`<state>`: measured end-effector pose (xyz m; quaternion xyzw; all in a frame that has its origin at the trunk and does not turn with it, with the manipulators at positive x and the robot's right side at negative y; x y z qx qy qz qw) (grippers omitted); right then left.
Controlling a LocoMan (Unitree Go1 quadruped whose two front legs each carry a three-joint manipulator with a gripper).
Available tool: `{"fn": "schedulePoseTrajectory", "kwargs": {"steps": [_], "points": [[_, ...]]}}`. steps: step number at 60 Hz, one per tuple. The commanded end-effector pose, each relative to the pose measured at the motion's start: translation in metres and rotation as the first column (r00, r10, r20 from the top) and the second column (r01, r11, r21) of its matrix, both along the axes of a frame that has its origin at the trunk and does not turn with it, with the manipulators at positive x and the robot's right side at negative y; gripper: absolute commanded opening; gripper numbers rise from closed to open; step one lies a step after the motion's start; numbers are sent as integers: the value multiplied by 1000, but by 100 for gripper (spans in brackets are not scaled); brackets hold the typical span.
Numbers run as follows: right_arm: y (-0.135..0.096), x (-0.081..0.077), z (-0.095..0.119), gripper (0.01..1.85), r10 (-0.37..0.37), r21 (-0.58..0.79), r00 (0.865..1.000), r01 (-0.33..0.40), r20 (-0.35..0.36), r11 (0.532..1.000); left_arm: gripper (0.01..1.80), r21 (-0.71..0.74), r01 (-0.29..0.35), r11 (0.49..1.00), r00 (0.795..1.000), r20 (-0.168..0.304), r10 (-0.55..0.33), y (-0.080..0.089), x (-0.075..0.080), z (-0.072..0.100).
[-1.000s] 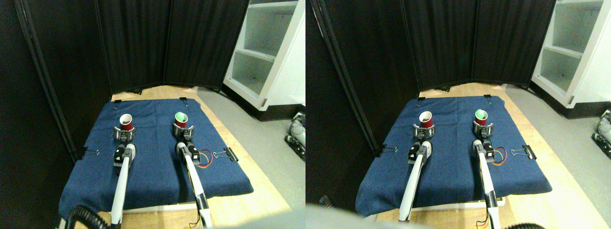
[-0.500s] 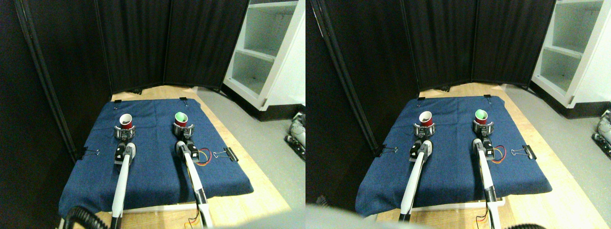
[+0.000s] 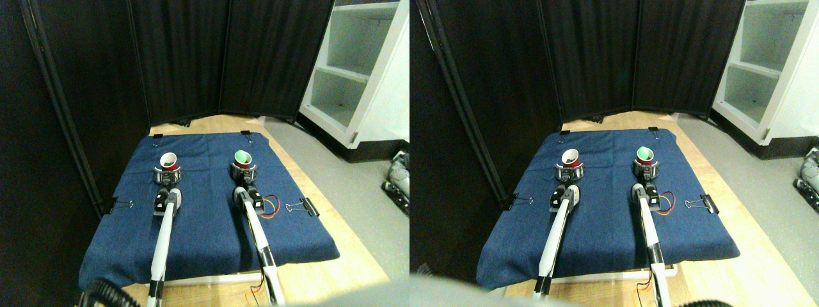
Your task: Pour (bimanual)
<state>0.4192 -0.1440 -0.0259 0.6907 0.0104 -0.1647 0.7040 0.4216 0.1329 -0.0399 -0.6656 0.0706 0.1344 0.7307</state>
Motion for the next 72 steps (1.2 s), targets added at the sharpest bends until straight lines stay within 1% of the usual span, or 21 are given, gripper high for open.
{"fn": "schedulePoseTrajectory", "kwargs": {"steps": [1,2,5,12,14,18,28,32,38,41,42,43,44,45,46,47,48,52,56,64,72], "points": [[0,4,3,89,-1,15,999,1,34,1000,104,52,-7,999,999,-38,9,-3,3,-11],[0,4,3,93,0,22,999,0,35,1000,105,55,-5,998,999,-41,7,-3,4,-11],[0,4,3,96,-6,30,999,5,36,1000,106,62,-2,998,999,-45,5,-4,4,-11],[-1,3,4,95,1,14,999,-1,43,1000,105,69,10,998,999,-53,-6,-7,7,-10],[-1,4,5,92,4,17,999,-5,44,1000,103,64,15,998,998,-56,-11,-8,7,-11],[-2,4,6,92,1,3,999,-1,43,1000,101,67,14,998,998,-59,-10,-11,7,-10],[1,4,7,85,-6,-19,999,6,38,1000,103,61,25,998,997,-71,-20,-15,10,-9],[1,4,6,87,5,-26,999,-4,39,1000,100,57,25,998,997,-72,-21,-14,11,-9],[1,4,6,88,22,-36,999,-20,45,999,88,66,-19,998,998,-65,24,-13,10,-8],[1,4,6,83,13,-24,999,-12,45,1000,82,70,-35,997,997,-61,39,-13,9,-7],[1,6,6,68,6,-34,999,-4,48,999,69,63,-56,996,997,-50,59,-12,9,-7],[1,6,6,68,6,-34,999,-4,48,999,69,63,-56,996,997,-50,59,-12,9,-7],[1,5,6,63,2,-51,999,1,49,999,65,62,-66,996,997,-46,69,-12,9,-7],[2,5,7,52,-12,-71,999,15,42,997,57,66,-77,995,996,-40,80,-11,9,-7],[2,5,7,47,-21,-78,999,23,35,997,53,70,-79,994,996,-37,81,-11,9,-7],[2,5,8,35,-27,-91,999,30,40,995,43,84,-89,992,995,-31,92,-11,9,-6],[2,6,7,33,-27,-104,998,32,55,994,33,105,-101,989,994,-26,104,-11,9,-6],[2,7,7,33,-43,-126,997,51,63,991,33,163,-107,981,994,-7,110,-11,9,-6],[2,6,6,33,-58,-117,996,65,67,991,33,177,-109,978,994,-4,111,-11,7,-5],[2,3,8,33,-67,-140,997,73,45,987,33,178,-112,978,994,3,114,-11,3,-3],[2,1,9,33,-53,-167,997,62,56,984,33,183,-102,978,995,5,103,-11,1,1]]}}
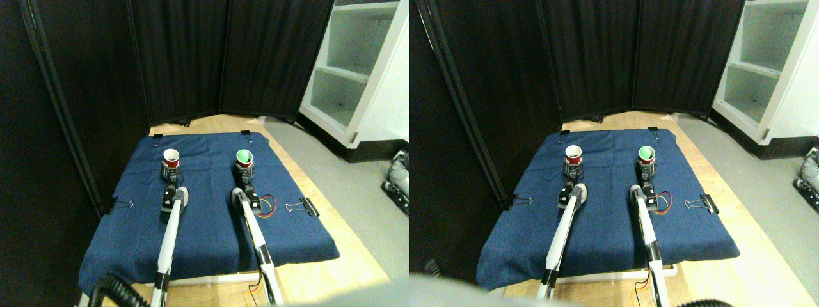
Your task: Pour (bimanual)
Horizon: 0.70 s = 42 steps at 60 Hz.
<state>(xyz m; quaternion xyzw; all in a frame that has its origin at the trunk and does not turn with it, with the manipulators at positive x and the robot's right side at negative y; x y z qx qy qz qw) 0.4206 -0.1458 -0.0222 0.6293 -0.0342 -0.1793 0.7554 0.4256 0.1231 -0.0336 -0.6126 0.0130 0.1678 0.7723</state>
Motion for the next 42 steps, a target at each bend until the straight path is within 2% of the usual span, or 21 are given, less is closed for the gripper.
{"fn": "schedulePoseTrajectory", "kwargs": {"steps": [1,15,21,27,42], "points": [[3,-1,5,33,12,4,1000,-12,28,1000,33,29,0,1000,999,-36,1,-2,-4,-5],[3,-3,12,33,52,0,997,-52,60,999,33,18,12,1000,999,-32,-11,-4,-7,1],[6,-4,23,33,50,-9,997,-49,62,999,33,18,46,999,999,-23,-45,-6,-7,8],[10,-4,34,33,66,-16,993,-65,93,998,33,21,78,997,997,-17,-78,-7,-5,19],[14,1,50,33,101,-55,990,-96,99,994,33,55,110,992,994,-23,-109,-8,0,35]]}}
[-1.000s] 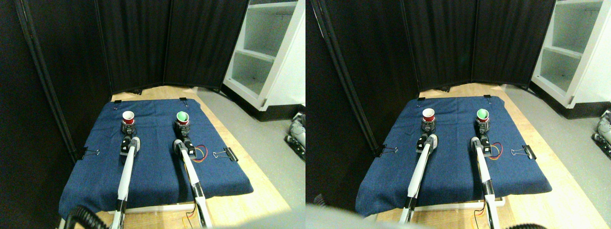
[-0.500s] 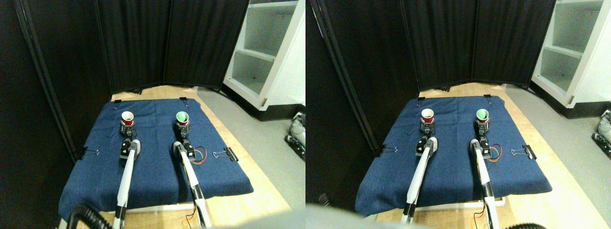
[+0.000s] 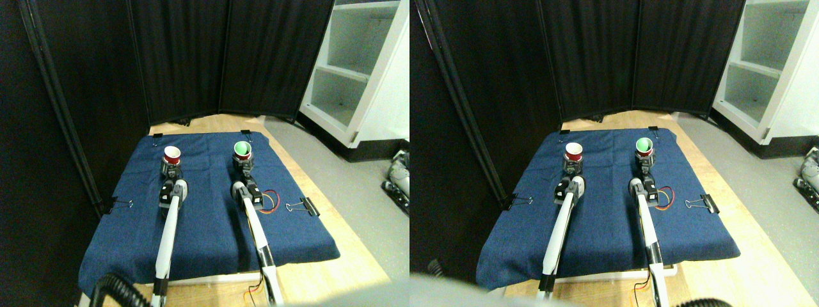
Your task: Pour (bimanual)
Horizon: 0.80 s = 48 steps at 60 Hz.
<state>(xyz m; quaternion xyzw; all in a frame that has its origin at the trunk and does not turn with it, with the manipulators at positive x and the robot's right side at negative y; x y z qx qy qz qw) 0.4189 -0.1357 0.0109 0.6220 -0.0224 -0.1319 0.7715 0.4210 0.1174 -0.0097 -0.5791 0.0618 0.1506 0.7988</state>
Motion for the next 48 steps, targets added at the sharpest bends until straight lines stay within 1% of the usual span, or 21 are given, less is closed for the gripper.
{"fn": "schedulePoseTrajectory", "kwargs": {"steps": [1,7,16,21,23,29,35,42,46,48], "points": [[4,4,17,33,13,-11,998,-12,69,1000,33,-17,15,1000,999,44,-14,-3,5,11],[5,7,19,33,22,-19,998,-21,62,1000,33,-38,16,999,1000,27,-15,-5,7,13],[9,13,21,33,26,-44,999,-24,45,999,33,-37,36,999,999,11,-36,-11,12,16],[12,15,24,33,50,-52,997,-47,57,998,33,-32,46,998,999,5,-46,-13,14,18],[13,17,27,33,71,-66,996,-67,63,996,33,-27,48,998,999,1,-48,-14,15,20],[15,22,31,33,76,-70,995,-72,57,995,33,-19,61,998,998,-11,-61,-17,19,22],[20,26,35,33,81,-72,995,-77,54,994,33,-22,88,996,996,-25,-89,-24,21,27],[25,29,39,33,107,-94,993,-102,55,990,33,-18,85,996,996,-31,-86,-30,25,30],[28,32,43,33,115,-91,992,-109,53,990,33,-22,105,994,994,-38,-105,-34,26,32],[30,32,46,33,114,-98,993,-109,43,989,33,-26,103,994,994,-40,-104,-36,27,33]]}}
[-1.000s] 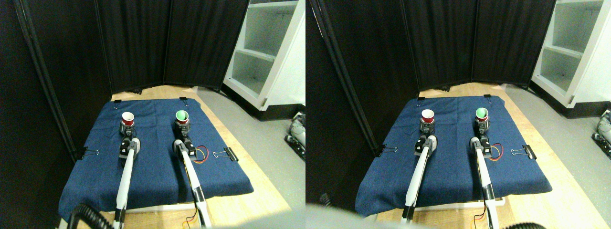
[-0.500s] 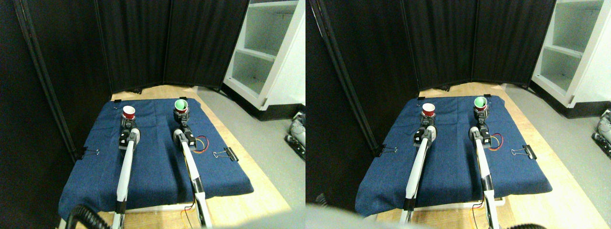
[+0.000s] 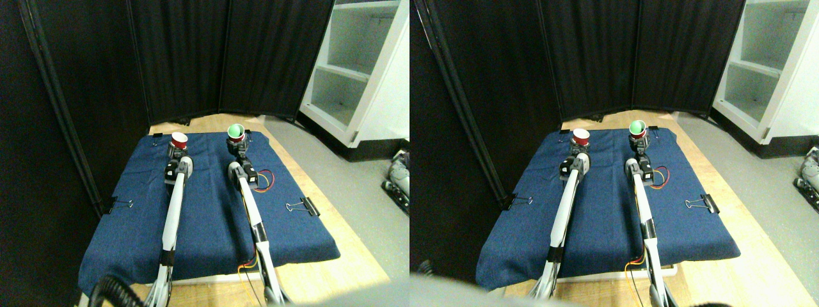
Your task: Pour (bimanual)
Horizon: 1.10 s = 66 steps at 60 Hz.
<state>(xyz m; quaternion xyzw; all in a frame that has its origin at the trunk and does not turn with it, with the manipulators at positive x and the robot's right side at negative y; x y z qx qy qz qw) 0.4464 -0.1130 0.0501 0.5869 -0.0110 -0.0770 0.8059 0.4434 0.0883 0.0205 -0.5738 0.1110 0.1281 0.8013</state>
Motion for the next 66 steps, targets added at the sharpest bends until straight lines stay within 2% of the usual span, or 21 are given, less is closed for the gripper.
{"fn": "schedulePoseTrajectory", "kwargs": {"steps": [1,18,28,34,42,45,50,55,66], "points": [[8,4,7,33,6,-3,1000,-6,5,1000,33,-18,8,1000,1000,11,-8,-8,4,3],[16,9,18,33,66,-38,998,-66,8,997,33,-25,29,999,1000,0,-29,-19,4,8],[25,9,24,33,105,-147,994,-106,-16,983,33,-32,46,998,999,0,-46,-24,0,9],[32,12,28,33,137,-130,991,-137,-6,982,33,-44,44,998,999,-5,-44,-26,-2,10],[36,17,34,33,191,-183,981,-186,14,965,33,-65,46,997,999,-17,-47,-27,-4,11],[38,17,37,33,182,-192,983,-178,5,965,33,-64,48,997,999,-16,-49,-27,-5,12],[39,18,40,33,206,-206,978,-197,23,958,33,-59,64,996,998,-18,-66,-28,-7,14],[41,18,45,33,189,-211,982,-182,15,960,33,-58,74,996,997,-18,-75,-31,-10,17],[47,16,51,33,206,-272,979,-195,10,942,33,-57,95,994,995,-35,-97,-30,-8,19]]}}
